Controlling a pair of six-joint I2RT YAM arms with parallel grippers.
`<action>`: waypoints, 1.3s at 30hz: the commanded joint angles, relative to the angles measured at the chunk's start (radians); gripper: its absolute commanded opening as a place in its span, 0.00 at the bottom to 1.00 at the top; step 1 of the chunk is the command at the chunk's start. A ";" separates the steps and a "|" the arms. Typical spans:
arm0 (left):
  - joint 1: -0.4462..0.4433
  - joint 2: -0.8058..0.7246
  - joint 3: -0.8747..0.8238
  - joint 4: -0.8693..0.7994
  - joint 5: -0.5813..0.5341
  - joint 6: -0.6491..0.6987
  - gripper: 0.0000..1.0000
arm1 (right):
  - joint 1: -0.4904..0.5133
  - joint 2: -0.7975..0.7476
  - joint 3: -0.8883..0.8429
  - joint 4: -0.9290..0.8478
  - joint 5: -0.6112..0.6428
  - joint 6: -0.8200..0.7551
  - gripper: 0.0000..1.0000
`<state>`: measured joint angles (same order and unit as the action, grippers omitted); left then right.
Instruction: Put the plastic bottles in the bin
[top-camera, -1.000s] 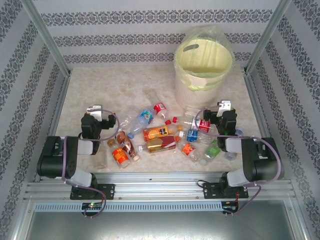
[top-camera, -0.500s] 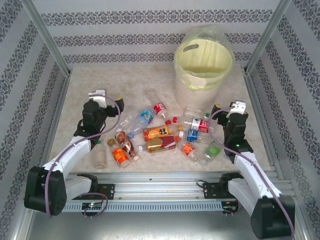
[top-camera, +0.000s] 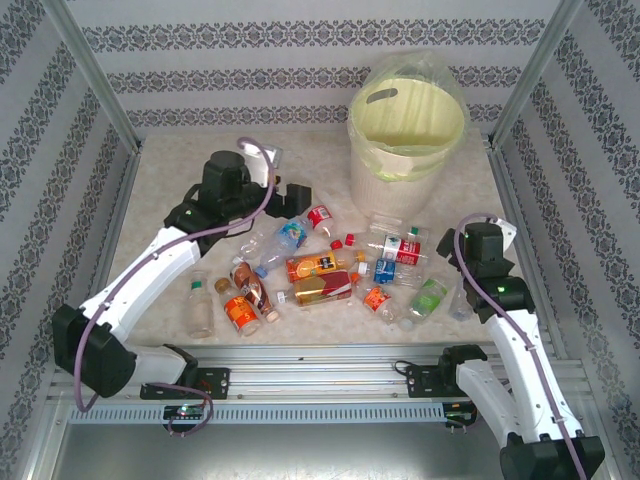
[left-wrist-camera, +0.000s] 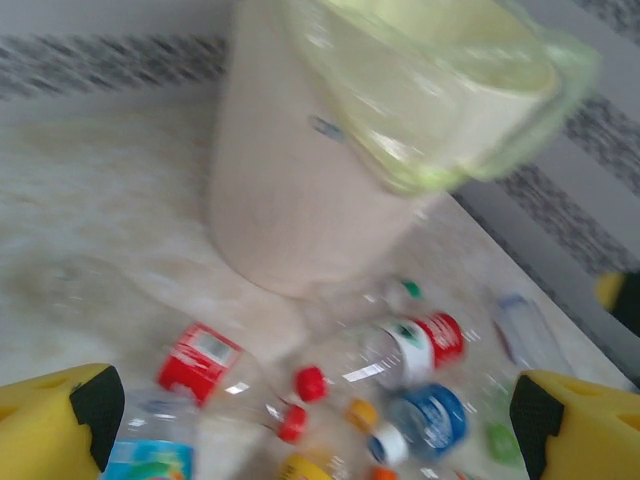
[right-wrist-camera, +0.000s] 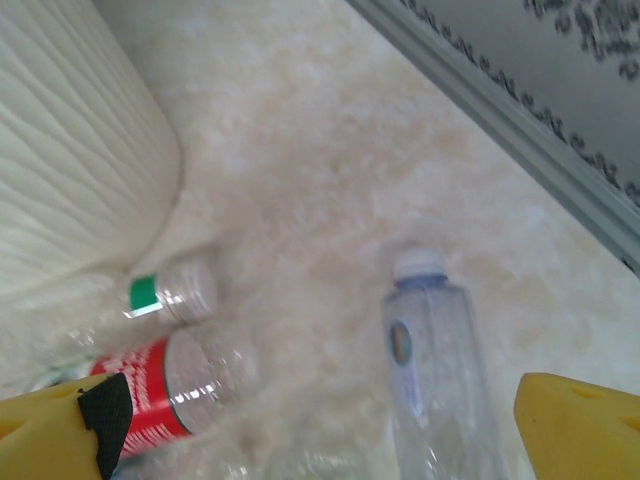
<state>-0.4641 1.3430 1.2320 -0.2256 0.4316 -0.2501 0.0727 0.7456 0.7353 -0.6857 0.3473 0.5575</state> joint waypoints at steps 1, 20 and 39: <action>-0.041 0.037 0.070 -0.141 0.241 0.084 1.00 | -0.022 0.019 0.031 -0.164 -0.011 0.067 0.98; -0.131 -0.050 -0.147 0.105 0.231 0.056 1.00 | -0.290 0.345 -0.030 -0.040 -0.210 -0.045 0.90; -0.161 -0.051 -0.127 0.064 0.191 0.089 1.00 | -0.334 0.625 -0.039 0.125 -0.338 -0.010 0.80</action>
<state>-0.6079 1.3033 1.0904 -0.1642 0.6338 -0.1871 -0.2520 1.3537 0.7071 -0.5835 0.0273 0.5262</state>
